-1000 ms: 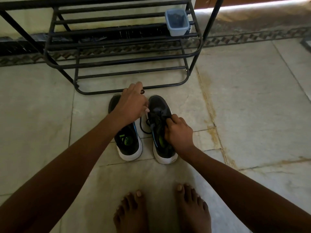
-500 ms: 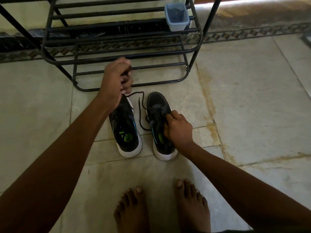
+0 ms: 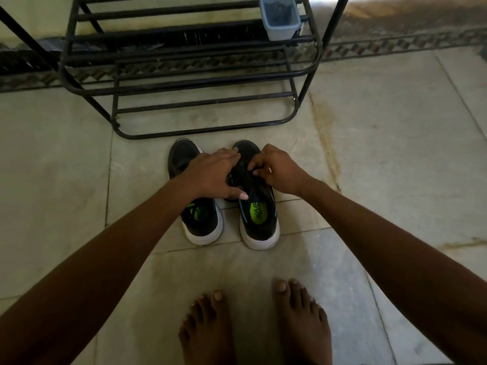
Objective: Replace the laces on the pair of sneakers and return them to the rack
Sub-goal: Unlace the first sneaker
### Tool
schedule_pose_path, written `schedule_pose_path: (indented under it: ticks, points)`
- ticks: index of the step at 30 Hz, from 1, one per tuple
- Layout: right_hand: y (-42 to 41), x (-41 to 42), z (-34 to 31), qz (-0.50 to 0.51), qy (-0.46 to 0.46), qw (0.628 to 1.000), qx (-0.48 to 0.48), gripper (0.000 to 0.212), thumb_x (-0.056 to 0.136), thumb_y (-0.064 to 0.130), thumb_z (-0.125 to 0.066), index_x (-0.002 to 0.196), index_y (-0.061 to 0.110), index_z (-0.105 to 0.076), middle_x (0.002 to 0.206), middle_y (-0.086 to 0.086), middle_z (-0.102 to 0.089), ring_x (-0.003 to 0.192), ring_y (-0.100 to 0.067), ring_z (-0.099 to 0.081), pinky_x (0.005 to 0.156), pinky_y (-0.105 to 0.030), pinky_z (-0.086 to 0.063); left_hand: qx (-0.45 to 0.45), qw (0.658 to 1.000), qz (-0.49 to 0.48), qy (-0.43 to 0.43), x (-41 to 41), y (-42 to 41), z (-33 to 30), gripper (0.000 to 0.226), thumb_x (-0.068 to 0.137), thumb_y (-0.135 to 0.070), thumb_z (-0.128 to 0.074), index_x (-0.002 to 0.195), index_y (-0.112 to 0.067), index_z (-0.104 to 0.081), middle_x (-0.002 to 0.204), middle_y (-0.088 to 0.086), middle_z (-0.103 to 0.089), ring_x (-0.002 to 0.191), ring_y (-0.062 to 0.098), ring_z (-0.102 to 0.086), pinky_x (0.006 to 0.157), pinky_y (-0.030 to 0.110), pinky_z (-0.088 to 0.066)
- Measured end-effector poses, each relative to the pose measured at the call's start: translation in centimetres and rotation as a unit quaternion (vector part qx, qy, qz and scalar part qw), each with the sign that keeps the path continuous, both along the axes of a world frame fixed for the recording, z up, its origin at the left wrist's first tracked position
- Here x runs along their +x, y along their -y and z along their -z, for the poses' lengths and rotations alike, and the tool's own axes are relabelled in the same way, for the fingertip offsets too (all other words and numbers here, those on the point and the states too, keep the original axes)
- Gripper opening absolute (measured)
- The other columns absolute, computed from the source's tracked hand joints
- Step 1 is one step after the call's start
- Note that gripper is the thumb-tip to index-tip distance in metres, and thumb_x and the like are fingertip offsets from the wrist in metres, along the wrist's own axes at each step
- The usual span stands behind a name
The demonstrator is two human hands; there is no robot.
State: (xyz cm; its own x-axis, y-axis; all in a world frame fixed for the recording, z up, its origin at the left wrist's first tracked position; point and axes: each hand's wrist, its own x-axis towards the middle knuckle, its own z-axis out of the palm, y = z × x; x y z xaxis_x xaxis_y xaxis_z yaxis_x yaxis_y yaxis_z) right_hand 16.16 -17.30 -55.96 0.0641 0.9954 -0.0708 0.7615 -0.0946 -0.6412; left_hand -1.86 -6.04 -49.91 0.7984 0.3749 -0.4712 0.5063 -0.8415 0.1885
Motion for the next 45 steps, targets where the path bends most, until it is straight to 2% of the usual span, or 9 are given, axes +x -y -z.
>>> schedule_pose_path:
  ticks: [15, 22, 26, 30, 33, 35, 38, 42, 45]
  points:
    - [-0.1, -0.8, -2.8, 0.072, -0.141, 0.986, 0.054, 0.008, 0.092, -0.001, -0.049, 0.093, 0.006, -0.053, 0.079, -0.003, -0.060, 0.071, -0.016, -0.056, 0.066, -0.026, -0.044, 0.130, 0.991, 0.019, -0.013, 1.0, 1.5, 2.3, 0.131, 0.062, -0.101, -0.045, 0.159, -0.015, -0.026, 0.167, 0.011, -0.027, 0.149, 0.025, -0.034, 0.109, 0.051, -0.039]
    - [-1.1, 1.2, -4.7, -0.044, 0.176, 0.981, -0.061, 0.025, 0.093, 0.021, -0.062, 0.080, 0.001, -0.068, 0.066, -0.008, -0.058, 0.060, -0.023, -0.052, 0.070, -0.034, -0.043, 0.143, 0.988, 0.029, -0.050, 1.2, 1.9, 1.9, 0.131, 0.066, -0.099, -0.047, 0.161, -0.012, -0.019, 0.170, 0.010, -0.017, 0.156, 0.024, -0.018, 0.119, 0.057, -0.025]
    - [-0.3, 3.0, -8.3, 0.160, -0.024, 0.986, 0.048, 0.030, 0.101, 0.025, -0.059, 0.081, 0.007, -0.071, 0.083, -0.002, -0.067, 0.077, -0.012, -0.062, 0.075, -0.018, -0.045, 0.144, 0.987, 0.029, -0.058, 1.0, 2.0, 2.1, 0.130, 0.069, -0.098, -0.045, 0.163, -0.012, -0.013, 0.171, 0.010, -0.011, 0.157, 0.023, -0.013, 0.120, 0.057, -0.022]
    - [1.1, 6.3, -11.3, 0.335, -0.430, 0.825, 0.149, 0.031, 0.105, 0.022, -0.049, 0.078, 0.012, -0.061, 0.099, -0.012, -0.066, 0.100, -0.022, -0.067, 0.093, -0.038, -0.056, 0.135, 0.989, 0.024, -0.060, 1.0, 2.2, 2.4, 0.132, 0.069, -0.098, -0.044, 0.163, -0.012, -0.011, 0.172, 0.009, -0.009, 0.158, 0.022, -0.011, 0.121, 0.058, -0.022]
    - [2.1, 6.5, -10.5, 0.333, -0.618, 0.709, 0.070, 0.028, 0.108, 0.023, -0.038, 0.085, 0.012, -0.051, 0.085, -0.013, -0.062, 0.074, -0.025, -0.066, 0.077, -0.043, -0.060, 0.132, 0.989, 0.023, -0.063, 1.1, 2.1, 2.5, 0.132, 0.069, -0.098, -0.045, 0.163, -0.012, -0.011, 0.172, 0.009, -0.008, 0.158, 0.022, -0.010, 0.121, 0.057, -0.021]
    - [2.6, 6.4, -9.1, 0.323, -0.473, 0.820, 0.006, 0.029, 0.108, 0.023, -0.039, 0.083, 0.012, -0.049, 0.073, -0.010, -0.055, 0.055, -0.017, -0.046, 0.055, -0.032, -0.045, 0.130, 0.989, 0.023, -0.067, 1.3, 2.1, 2.4, 0.132, 0.069, -0.097, -0.046, 0.163, -0.012, -0.010, 0.172, 0.009, -0.007, 0.158, 0.022, -0.010, 0.122, 0.057, -0.020]
    - [2.7, 6.2, -7.2, 0.189, -0.074, 0.977, -0.061, 0.028, 0.104, 0.037, -0.054, 0.092, 0.011, -0.056, 0.078, -0.006, -0.064, 0.060, -0.016, -0.057, 0.058, -0.034, -0.052, 0.125, 0.990, 0.017, -0.070, 1.4, 2.1, 2.5, 0.132, 0.069, -0.097, -0.047, 0.163, -0.013, -0.010, 0.172, 0.009, -0.006, 0.158, 0.022, -0.010, 0.121, 0.057, -0.020]
    - [1.7, 3.8, -5.7, -0.020, 0.137, 0.960, -0.245, 0.042, 0.089, 0.044, -0.074, 0.124, 0.023, -0.063, 0.109, -0.002, -0.065, 0.099, -0.022, -0.063, 0.090, -0.040, -0.054, 0.125, 0.990, 0.017, -0.066, 1.3, 2.1, 2.7, 0.133, 0.068, -0.098, -0.046, 0.163, -0.012, -0.010, 0.172, 0.010, -0.008, 0.157, 0.023, -0.012, 0.121, 0.057, -0.023]
    - [0.7, 2.9, -6.0, -0.012, 0.126, 0.980, -0.155, 0.024, 0.095, 0.036, -0.063, 0.100, 0.014, -0.071, 0.098, -0.008, -0.070, 0.093, -0.024, -0.065, 0.083, -0.040, -0.054, 0.125, 0.990, 0.021, -0.062, 1.3, 2.0, 2.9, 0.132, 0.069, -0.098, -0.045, 0.162, -0.012, -0.010, 0.171, 0.011, -0.008, 0.157, 0.024, -0.013, 0.120, 0.057, -0.024]
